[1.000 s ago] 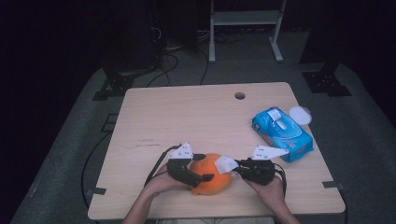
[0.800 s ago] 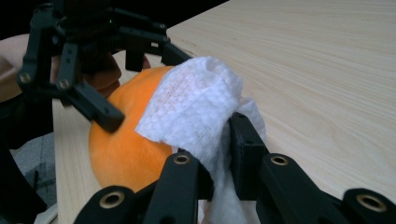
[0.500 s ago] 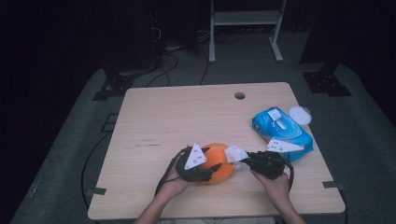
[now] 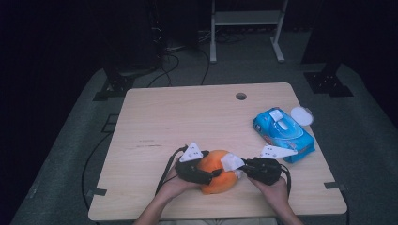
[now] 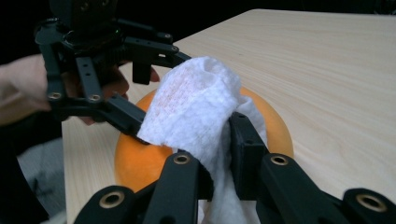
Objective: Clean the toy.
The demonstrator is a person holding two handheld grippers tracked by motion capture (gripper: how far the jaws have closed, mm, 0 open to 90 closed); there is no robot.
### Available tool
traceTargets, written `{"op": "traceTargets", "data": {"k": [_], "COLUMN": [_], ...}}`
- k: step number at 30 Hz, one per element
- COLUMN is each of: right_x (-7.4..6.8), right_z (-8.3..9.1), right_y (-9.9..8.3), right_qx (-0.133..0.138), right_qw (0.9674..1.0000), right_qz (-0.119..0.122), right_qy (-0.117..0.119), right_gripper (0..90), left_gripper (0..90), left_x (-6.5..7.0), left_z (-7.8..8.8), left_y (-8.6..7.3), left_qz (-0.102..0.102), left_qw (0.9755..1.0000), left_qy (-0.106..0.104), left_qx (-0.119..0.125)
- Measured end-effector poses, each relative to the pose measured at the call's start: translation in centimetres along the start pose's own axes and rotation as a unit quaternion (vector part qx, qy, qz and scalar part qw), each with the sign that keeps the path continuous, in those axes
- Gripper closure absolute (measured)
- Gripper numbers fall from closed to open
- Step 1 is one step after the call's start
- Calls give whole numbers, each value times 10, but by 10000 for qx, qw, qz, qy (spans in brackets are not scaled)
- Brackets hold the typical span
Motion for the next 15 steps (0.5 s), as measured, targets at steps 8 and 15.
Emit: {"op": "traceTargets", "data": {"k": [8, 15], "right_x": [30, -10], "right_z": [6, 5], "right_y": [-14, 6], "right_qx": [-222, 47], "right_qw": [9983, 9998], "right_qz": [-390, 191], "right_qy": [-366, 46], "right_gripper": [807, 811], "left_gripper": [272, 228], "left_x": [13, 9], "left_z": [-2, -1], "left_y": [3, 3], "left_qz": [-473, -389], "left_qw": [9988, 9992], "left_qy": [86, -26], "left_qx": [-57, 3]}}
Point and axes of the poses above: each handheld gripper's, and its own axes: z roughly backward along the jaws, y roughly out of its top, x roughly to its right, the point moved 8 cm from there along -z, roughly forward along the jaws, and after that the axes turned 12 degrees about -x, right-handed, at the moved point
